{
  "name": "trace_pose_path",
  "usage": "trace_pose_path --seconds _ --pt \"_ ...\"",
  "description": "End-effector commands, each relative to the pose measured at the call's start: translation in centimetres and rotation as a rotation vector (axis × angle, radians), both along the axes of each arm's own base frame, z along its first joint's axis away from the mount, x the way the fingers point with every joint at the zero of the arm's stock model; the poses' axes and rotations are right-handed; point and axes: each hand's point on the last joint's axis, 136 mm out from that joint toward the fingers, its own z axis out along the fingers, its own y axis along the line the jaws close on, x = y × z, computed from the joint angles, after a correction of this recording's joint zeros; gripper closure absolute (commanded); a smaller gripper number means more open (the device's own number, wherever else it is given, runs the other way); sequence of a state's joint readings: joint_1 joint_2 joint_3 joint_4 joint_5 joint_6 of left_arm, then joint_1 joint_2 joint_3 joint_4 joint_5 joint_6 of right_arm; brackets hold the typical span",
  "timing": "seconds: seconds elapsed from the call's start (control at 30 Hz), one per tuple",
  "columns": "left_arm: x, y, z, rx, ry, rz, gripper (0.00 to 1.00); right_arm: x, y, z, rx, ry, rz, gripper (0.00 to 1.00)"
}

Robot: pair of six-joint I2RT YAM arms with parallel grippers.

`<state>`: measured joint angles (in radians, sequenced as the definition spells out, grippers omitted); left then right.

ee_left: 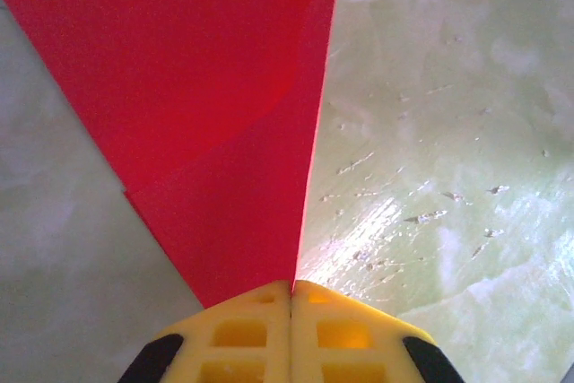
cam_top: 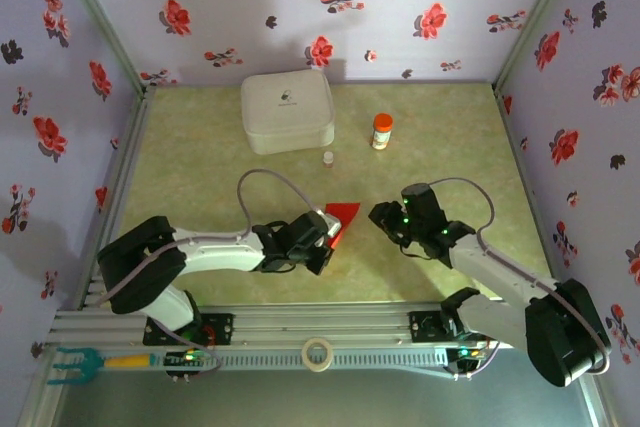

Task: Fold a paper plane with a square sheet of paper (pick it up from the middle)
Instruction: Fold the wing for the fifth time at the center of the table.

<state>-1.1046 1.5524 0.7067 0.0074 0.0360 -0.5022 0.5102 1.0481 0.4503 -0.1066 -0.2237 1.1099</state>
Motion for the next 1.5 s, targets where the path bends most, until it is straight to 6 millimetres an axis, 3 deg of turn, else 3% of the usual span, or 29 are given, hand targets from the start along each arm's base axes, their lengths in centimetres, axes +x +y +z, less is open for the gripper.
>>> trace_pose_path --seconds 0.0,0.43,0.7,0.97,1.47 --pt "-0.4 -0.8 0.8 -0.097 0.053 -0.005 1.0 0.0 -0.2 -0.4 0.005 0.007 -0.015 0.6" --pt "-0.1 -0.4 0.3 -0.08 0.062 -0.001 0.98 0.7 4.0 0.7 0.083 0.024 0.104 0.54" --pt "-0.1 0.1 0.3 0.044 -0.025 -0.044 0.98 1.0 5.2 -1.1 0.034 0.109 0.113 0.51" --pt "0.0 0.4 0.2 0.151 -0.12 -0.077 0.97 1.0 6.6 -2.2 0.055 0.158 0.153 0.61" --pt "0.0 0.7 0.1 0.278 -0.221 -0.123 0.94 0.7 6.9 -2.7 0.054 0.178 0.175 0.85"
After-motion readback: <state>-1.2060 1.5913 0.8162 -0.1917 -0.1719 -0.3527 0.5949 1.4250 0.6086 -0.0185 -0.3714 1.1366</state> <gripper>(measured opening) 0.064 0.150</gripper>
